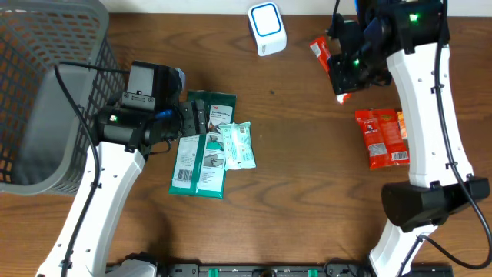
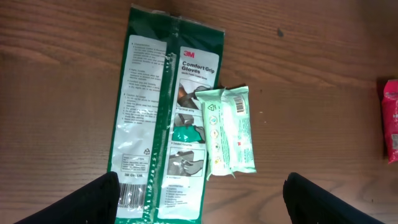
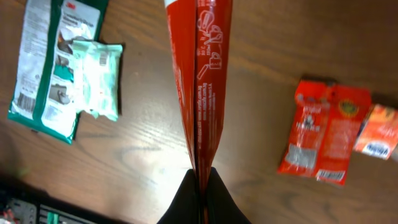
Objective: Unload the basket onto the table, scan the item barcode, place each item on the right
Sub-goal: 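Carry the red stick packet right and lower it onto the red packets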
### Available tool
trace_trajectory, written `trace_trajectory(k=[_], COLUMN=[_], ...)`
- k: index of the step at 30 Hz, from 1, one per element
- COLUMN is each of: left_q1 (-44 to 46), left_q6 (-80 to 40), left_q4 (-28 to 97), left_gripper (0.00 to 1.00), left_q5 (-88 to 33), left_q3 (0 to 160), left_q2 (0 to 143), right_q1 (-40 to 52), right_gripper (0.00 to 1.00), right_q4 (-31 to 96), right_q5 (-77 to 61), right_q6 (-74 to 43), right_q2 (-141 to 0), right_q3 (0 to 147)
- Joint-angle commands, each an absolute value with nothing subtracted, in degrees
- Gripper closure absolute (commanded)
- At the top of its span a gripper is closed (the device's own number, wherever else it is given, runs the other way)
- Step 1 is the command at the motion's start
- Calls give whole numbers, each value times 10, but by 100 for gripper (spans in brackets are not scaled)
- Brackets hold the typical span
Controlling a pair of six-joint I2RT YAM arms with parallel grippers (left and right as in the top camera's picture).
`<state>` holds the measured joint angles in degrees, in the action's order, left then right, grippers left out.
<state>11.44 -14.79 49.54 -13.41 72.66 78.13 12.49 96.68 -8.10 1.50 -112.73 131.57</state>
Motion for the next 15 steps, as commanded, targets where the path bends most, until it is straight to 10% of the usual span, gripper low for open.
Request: trace_trajectory(k=[1, 15], left_q1=[113, 113], left_q6=[-143, -143], left_q4=[497, 497], left_gripper=[16, 15], left_q5=[-135, -135], left_q3=[726, 726], left_q2=[783, 783], right_q1=[123, 86], right_gripper=[99, 99], right_q4=[957, 820], right_q5=[-57, 83], right_q6=[-40, -73], right_q2=[-1115, -1115], right_q3=[1261, 1020])
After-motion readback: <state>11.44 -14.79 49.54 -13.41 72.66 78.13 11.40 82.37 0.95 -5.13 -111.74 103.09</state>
